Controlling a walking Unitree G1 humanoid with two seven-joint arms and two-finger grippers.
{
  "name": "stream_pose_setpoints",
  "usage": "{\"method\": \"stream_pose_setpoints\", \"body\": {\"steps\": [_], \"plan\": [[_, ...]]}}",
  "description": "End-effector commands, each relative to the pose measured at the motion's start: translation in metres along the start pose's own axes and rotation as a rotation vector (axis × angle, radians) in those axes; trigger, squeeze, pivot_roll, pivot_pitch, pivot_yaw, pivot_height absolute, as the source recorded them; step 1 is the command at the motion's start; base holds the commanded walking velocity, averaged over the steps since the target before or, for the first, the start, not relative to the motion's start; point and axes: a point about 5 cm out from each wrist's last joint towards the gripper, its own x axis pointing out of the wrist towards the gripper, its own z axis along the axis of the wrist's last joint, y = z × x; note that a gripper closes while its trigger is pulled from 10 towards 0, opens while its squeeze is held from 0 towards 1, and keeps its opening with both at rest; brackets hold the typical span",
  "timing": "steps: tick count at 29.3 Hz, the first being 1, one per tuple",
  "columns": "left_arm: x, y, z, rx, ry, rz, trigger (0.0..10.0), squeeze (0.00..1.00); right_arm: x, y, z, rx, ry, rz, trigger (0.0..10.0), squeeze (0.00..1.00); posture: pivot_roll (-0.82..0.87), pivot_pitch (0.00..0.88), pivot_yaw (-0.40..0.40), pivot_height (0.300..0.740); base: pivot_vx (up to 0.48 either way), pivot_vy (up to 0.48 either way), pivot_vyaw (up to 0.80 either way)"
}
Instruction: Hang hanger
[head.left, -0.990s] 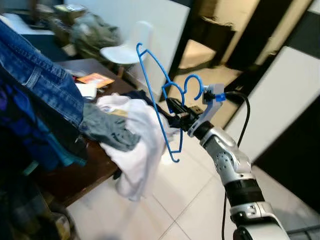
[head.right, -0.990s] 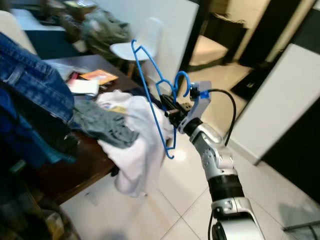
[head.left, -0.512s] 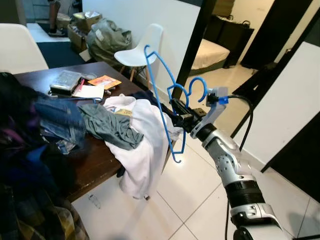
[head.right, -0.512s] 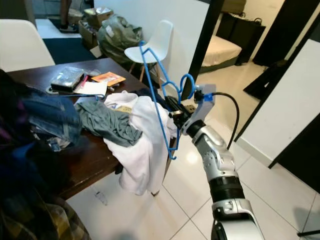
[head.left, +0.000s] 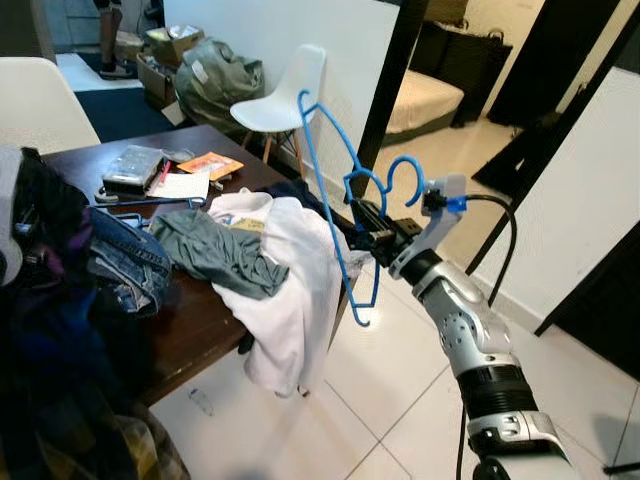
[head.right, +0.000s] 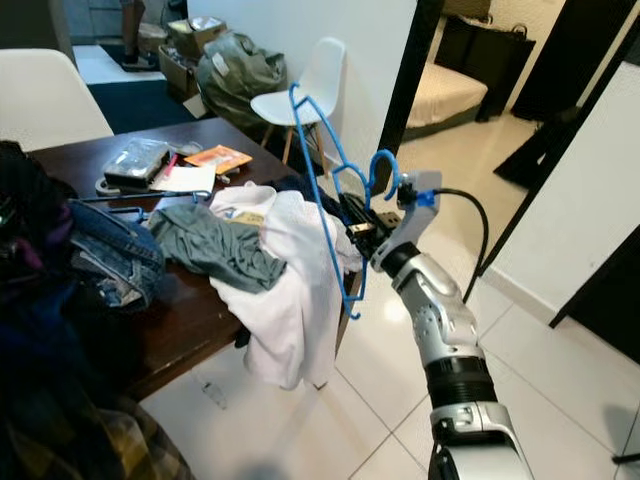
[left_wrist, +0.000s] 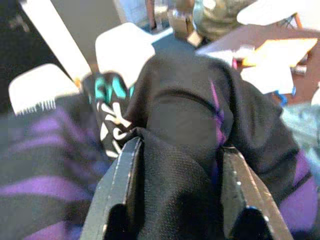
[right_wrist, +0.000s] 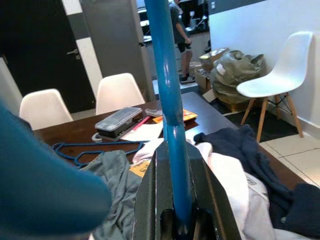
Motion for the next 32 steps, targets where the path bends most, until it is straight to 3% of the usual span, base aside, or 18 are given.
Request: {"method": "stream_pose_setpoints", "body": {"steps": [1, 4, 11, 14, 18, 19, 20, 21, 22, 24, 25, 26, 27, 29, 30, 32], "plan": [[0.003, 0.003, 0.012, 0.07, -0.044, 0.023, 10.0, 1.0, -0.007, -0.008, 0.001, -0.012, -0.014, -0.039, 10.0, 0.0, 0.19, 0.0, -0.087, 0.74, 0.0, 0.0, 0.0], [-0.001, 0.012, 0.046, 0.239, -0.142, 0.083, 10.0, 1.0, -0.012, -0.008, 0.001, -0.011, -0.022, -0.048, 10.0, 0.0, 0.18, 0.0, -0.082, 0.74, 0.0, 0.0, 0.0], [-0.005, 0.018, 0.064, 0.314, -0.19, 0.118, 10.0, 1.0, -0.015, -0.01, 0.001, -0.016, -0.013, -0.056, 10.0, 0.0, 0.17, 0.0, -0.092, 0.74, 0.0, 0.0, 0.0], [-0.009, 0.035, 0.063, 0.403, -0.142, 0.178, 10.0, 1.0, -0.015, -0.015, 0.005, -0.026, -0.011, -0.065, 10.0, 0.0, 0.18, 0.0, -0.101, 0.74, 0.0, 0.0, 0.0], [-0.011, 0.043, 0.07, 0.376, -0.205, 0.237, 10.0, 1.0, -0.014, -0.017, 0.007, -0.03, -0.022, -0.075, 10.0, 0.0, 0.17, 0.0, -0.1, 0.74, 0.0, 0.0, 0.0], [-0.009, 0.033, 0.078, 0.244, -0.285, 0.187, 10.0, 1.0, -0.013, -0.017, 0.008, -0.03, -0.029, -0.084, 10.0, 0.0, 0.14, 0.0, -0.085, 0.74, 0.0, 0.0, 0.0], [-0.009, 0.033, 0.078, 0.244, -0.285, 0.187, 10.0, 1.0, -0.013, -0.017, 0.008, -0.03, -0.029, -0.084, 10.0, 0.0, 0.14, 0.0, -0.085, 0.74, 0.0, 0.0, 0.0], [-0.006, 0.02, 0.088, 0.103, -0.367, 0.123, 10.0, 1.0, -0.014, -0.017, 0.008, -0.03, -0.035, -0.092, 10.0, 0.0, 0.14, 0.0, -0.081, 0.74, 0.0, 0.0, 0.0], [-0.006, 0.02, 0.088, 0.103, -0.367, 0.123, 10.0, 1.0, -0.014, -0.017, 0.008, -0.03, -0.035, -0.092, 10.0, 0.0, 0.14, 0.0, -0.081, 0.74, 0.0, 0.0, 0.0], [0.0, -0.054, 0.106, -0.201, -0.502, -0.197, 10.0, 1.0, -0.014, -0.013, 0.005, -0.026, -0.052, -0.112, 10.0, 0.0, 0.05, 0.0, -0.026, 0.74, 0.0, 0.0, 0.0], [0.0, -0.054, 0.106, -0.201, -0.502, -0.197, 10.0, 1.0, -0.014, -0.013, 0.005, -0.026, -0.052, -0.112, 10.0, 0.0, 0.05, 0.0, -0.026, 0.74, 0.0, 0.0, 0.0], [-0.002, -0.088, 0.112, -0.283, -0.53, -0.337, 10.0, 1.0, -0.014, -0.011, 0.004, -0.026, -0.061, -0.123, 10.0, 0.0, 0.03, 0.0, -0.01, 0.74, 0.0, 0.0, 0.0], [-0.002, -0.088, 0.112, -0.283, -0.53, -0.337, 10.0, 1.0, -0.014, -0.011, 0.004, -0.026, -0.061, -0.123, 10.0, 0.0, 0.03, 0.0, -0.01, 0.74, 0.0, 0.0, 0.0], [-0.011, -0.154, 0.111, -0.459, -0.522, -0.614, 10.0, 1.0, -0.018, -0.012, 0.004, -0.029, -0.087, -0.179, 10.0, 0.0, -0.08, 0.0, 0.062, 0.74, 0.0, 0.0, 0.0], [-0.011, -0.154, 0.111, -0.459, -0.522, -0.614, 10.0, 1.0, -0.018, -0.012, 0.004, -0.029, -0.087, -0.179, 10.0, 0.0, -0.08, 0.0, 0.062, 0.74, 0.0, 0.0, 0.0], [-0.023, -0.196, 0.102, -0.529, -0.479, -0.786, 10.0, 1.0, -0.029, -0.016, 0.002, -0.043, -0.097, -0.241, 10.0, 0.0, -0.12, 0.0, 0.093, 0.74, 0.0, 0.0, 0.0]]}}
